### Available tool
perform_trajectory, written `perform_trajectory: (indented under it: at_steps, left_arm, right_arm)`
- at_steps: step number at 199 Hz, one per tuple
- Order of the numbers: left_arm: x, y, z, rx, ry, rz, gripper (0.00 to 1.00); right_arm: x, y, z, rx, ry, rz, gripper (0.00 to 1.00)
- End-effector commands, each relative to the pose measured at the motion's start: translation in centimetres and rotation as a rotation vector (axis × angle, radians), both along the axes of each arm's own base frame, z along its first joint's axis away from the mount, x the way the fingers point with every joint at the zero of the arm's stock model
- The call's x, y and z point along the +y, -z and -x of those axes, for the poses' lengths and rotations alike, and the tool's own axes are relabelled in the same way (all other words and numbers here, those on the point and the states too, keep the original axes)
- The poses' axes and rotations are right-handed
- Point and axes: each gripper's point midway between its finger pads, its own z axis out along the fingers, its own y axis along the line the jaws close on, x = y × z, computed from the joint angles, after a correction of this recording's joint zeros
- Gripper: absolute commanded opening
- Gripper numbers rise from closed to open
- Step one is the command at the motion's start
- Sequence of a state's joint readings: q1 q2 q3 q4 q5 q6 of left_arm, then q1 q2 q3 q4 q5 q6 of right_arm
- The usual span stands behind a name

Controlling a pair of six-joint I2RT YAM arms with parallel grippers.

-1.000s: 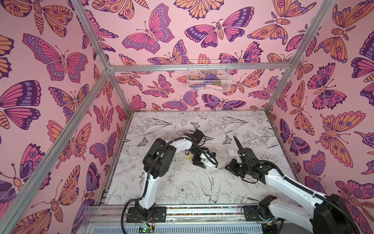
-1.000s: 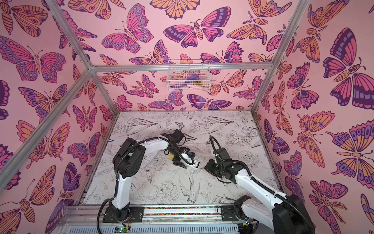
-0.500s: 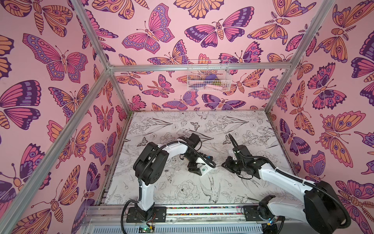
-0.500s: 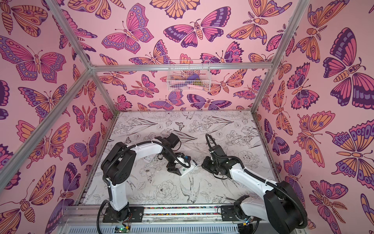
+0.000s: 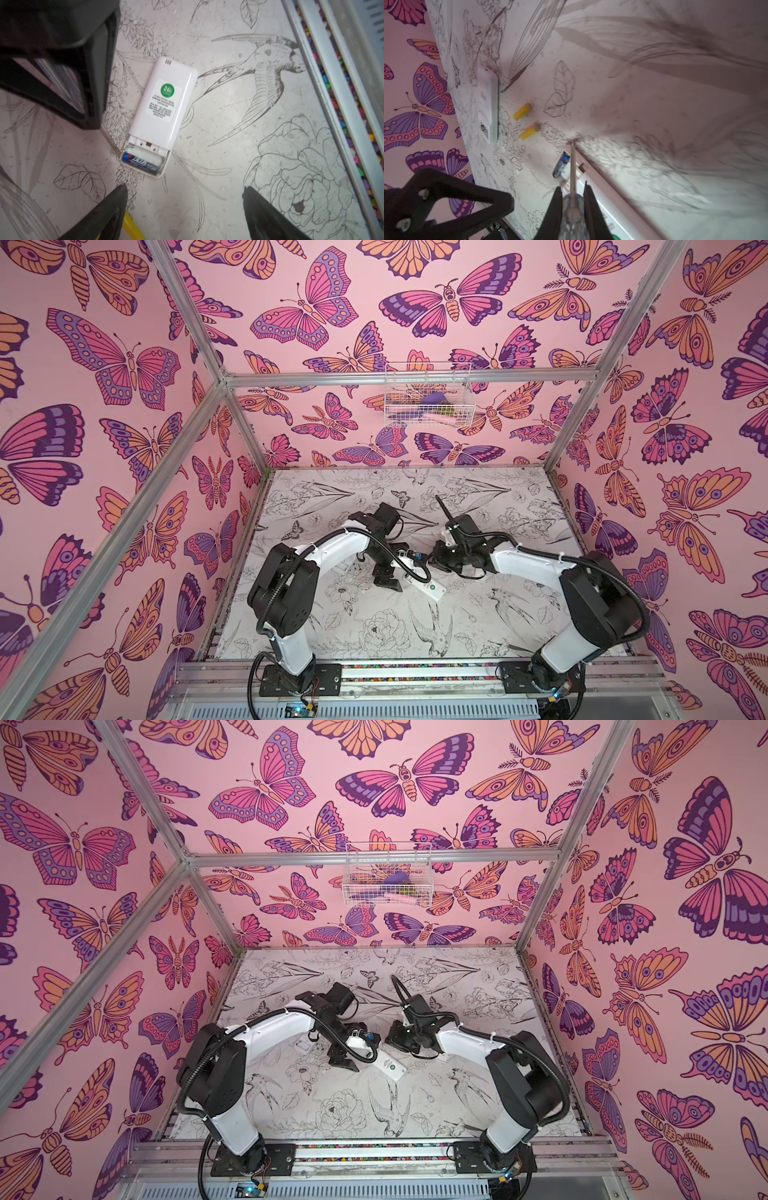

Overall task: Unload the batteries from the remote control
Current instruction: 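Pry the blue battery up with the screwdriver while the left gripper closes on it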

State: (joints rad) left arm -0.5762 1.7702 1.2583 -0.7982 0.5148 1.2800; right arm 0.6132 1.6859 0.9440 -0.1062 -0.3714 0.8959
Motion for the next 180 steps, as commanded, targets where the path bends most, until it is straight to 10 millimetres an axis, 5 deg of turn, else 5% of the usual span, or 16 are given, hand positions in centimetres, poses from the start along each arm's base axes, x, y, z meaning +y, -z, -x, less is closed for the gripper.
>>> perform_trajectory:
  at_steps: [1, 64, 97, 135, 180]
  left_arm:
    - [1.4, 1.0, -0.4, -0.025, 0.075, -0.046, 0.9]
    - [0.9, 4.7, 0.0, 0.051, 0.071, -0.033, 0.89]
    - [0.0, 5.1, -1.4, 0.021, 0.039, -0.008, 0.88]
    - [-0.6, 6.9, -1.8, 0.01, 0.077, -0.024, 0.89]
    - [-1.7, 6.7, -1.7, 0.027, 0.09, 0.013, 0.86]
  right_arm:
    - [1.8, 0.6, 1.4, 0.046, -0.099, -0.021, 0.0]
    - [-1.2, -2.8, 2.8, -0.029, -0.037, -0.014, 0.0]
    - [-1.9, -3.3, 4.0, -0.024, 0.034, -0.093, 0.0]
    - [-2.8, -1.8, 5.2, 0.008, 0.087, -0.11, 0.0]
    - [-2.0, -1.1, 5.2, 0.032, 0.087, -0.13, 0.0]
